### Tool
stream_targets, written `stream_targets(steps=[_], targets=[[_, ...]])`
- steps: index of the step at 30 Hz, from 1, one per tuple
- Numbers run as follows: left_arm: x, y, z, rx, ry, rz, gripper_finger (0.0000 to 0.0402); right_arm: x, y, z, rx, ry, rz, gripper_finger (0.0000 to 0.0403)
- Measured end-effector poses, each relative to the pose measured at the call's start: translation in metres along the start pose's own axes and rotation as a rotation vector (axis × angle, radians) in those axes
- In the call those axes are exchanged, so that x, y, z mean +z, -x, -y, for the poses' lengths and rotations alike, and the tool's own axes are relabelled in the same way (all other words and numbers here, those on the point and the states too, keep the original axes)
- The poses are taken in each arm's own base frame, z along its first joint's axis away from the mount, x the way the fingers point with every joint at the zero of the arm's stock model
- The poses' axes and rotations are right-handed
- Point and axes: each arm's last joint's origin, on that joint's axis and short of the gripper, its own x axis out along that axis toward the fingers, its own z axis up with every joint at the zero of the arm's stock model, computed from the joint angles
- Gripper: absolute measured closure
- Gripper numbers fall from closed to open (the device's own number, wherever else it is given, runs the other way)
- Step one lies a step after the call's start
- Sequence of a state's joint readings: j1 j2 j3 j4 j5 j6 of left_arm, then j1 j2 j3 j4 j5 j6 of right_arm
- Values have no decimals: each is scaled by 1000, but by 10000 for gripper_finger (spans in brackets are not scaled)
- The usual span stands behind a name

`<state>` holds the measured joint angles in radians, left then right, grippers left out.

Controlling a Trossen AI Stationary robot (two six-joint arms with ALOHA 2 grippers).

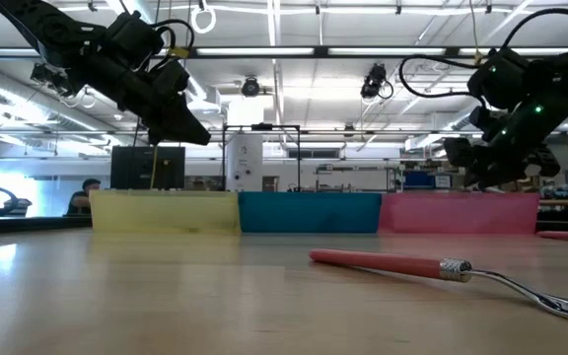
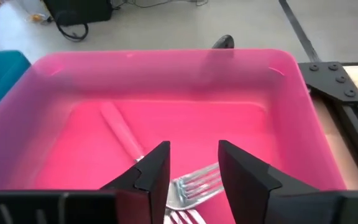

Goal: Sort silverware by color (type)
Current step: Put the left black fork into the yellow bin

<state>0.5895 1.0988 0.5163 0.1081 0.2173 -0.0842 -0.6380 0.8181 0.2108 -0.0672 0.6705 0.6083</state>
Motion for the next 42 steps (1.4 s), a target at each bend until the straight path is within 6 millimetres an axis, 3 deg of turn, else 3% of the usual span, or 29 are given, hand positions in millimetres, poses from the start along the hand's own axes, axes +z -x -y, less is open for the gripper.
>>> stream_targets(steps=[6, 11, 15, 22, 29, 42], targets=[[-1, -1, 3, -13, -87, -4, 315, 10, 1, -9, 144, -58, 44, 256], [-2, -3, 19, -85, -296, -6, 315, 22, 5, -21, 371, -76, 101, 256], [-4, -4, 32, -136, -336, -9, 314, 32, 10, -28, 535, -77, 158, 256], [-11, -4, 53, -221, -219, -56, 304, 40, 18, -36, 690, -77, 224, 254], [-33, 2, 78, -296, -80, -281, 304, 40, 20, -37, 722, -23, 234, 253], [-65, 38, 106, -325, 247, -695, 304, 37, 21, -40, 835, 2, 177, 254]])
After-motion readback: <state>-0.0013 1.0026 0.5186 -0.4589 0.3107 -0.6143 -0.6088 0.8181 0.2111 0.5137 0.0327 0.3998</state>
